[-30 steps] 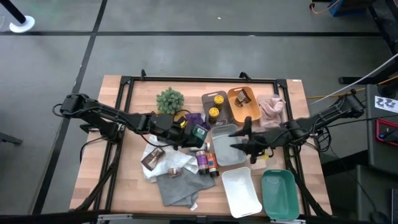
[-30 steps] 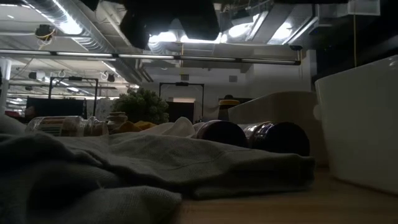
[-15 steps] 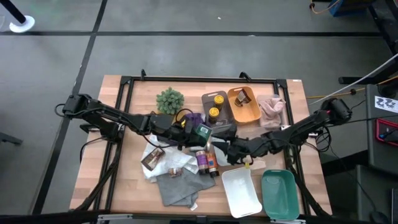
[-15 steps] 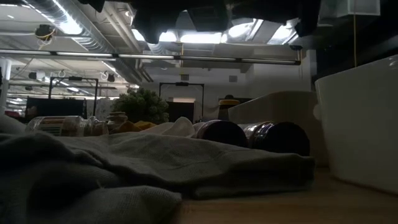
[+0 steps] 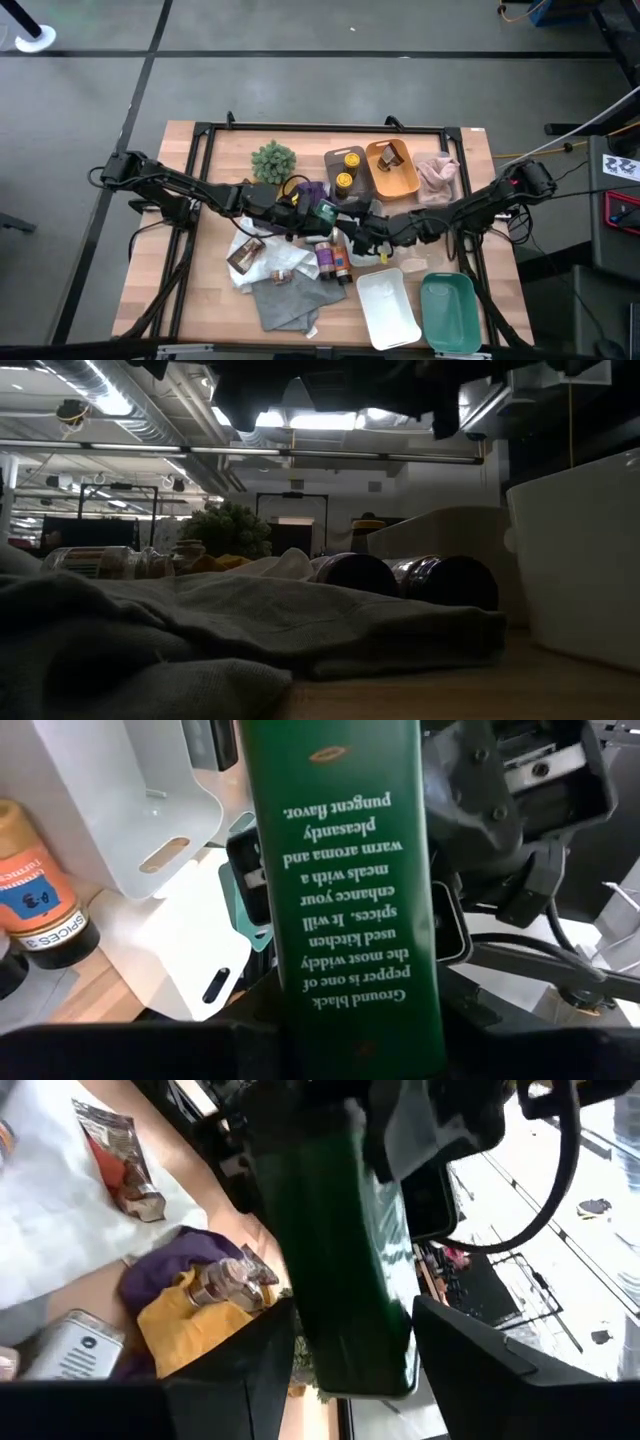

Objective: Sort spices by type
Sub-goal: Put the black seasoning can into the transparent bin

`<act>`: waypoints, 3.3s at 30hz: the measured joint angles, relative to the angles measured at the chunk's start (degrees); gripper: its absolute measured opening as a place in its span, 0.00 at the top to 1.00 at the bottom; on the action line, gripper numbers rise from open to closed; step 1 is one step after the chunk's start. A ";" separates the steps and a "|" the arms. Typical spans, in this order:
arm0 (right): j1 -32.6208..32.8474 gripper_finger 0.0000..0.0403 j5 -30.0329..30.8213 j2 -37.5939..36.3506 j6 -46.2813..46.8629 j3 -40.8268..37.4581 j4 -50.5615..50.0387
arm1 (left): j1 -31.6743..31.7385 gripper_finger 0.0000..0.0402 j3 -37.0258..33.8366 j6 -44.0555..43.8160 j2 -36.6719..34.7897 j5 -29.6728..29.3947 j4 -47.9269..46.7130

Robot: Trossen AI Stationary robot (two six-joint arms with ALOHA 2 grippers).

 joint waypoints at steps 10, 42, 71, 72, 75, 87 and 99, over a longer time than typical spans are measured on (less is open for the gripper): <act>-0.17 0.65 0.81 1.35 -1.74 -0.02 3.36 | 0.00 0.69 0.00 -0.16 -0.13 -0.09 0.65; -0.13 0.68 10.94 -5.64 10.69 -0.04 -13.33 | -0.04 0.47 0.02 26.12 -3.69 3.26 -0.12; 31.97 0.68 22.96 -26.35 117.01 -0.02 -95.96 | 0.37 0.47 0.00 37.83 -5.31 1.71 -9.26; 33.13 0.68 22.93 -25.65 120.35 -0.05 -97.56 | 0.37 0.47 0.00 38.09 -5.31 1.54 -9.31; 36.19 0.68 22.93 -23.54 127.87 -1.69 -99.59 | 0.39 0.47 0.00 39.00 -5.31 1.40 -9.29; 38.47 0.68 21.88 -18.76 146.26 -11.81 -98.97 | 0.39 0.47 0.00 39.08 -5.31 0.67 -9.27; 38.47 0.68 21.54 -18.49 148.74 -23.04 -81.23 | 0.39 0.47 0.00 39.20 -5.31 -0.04 -9.25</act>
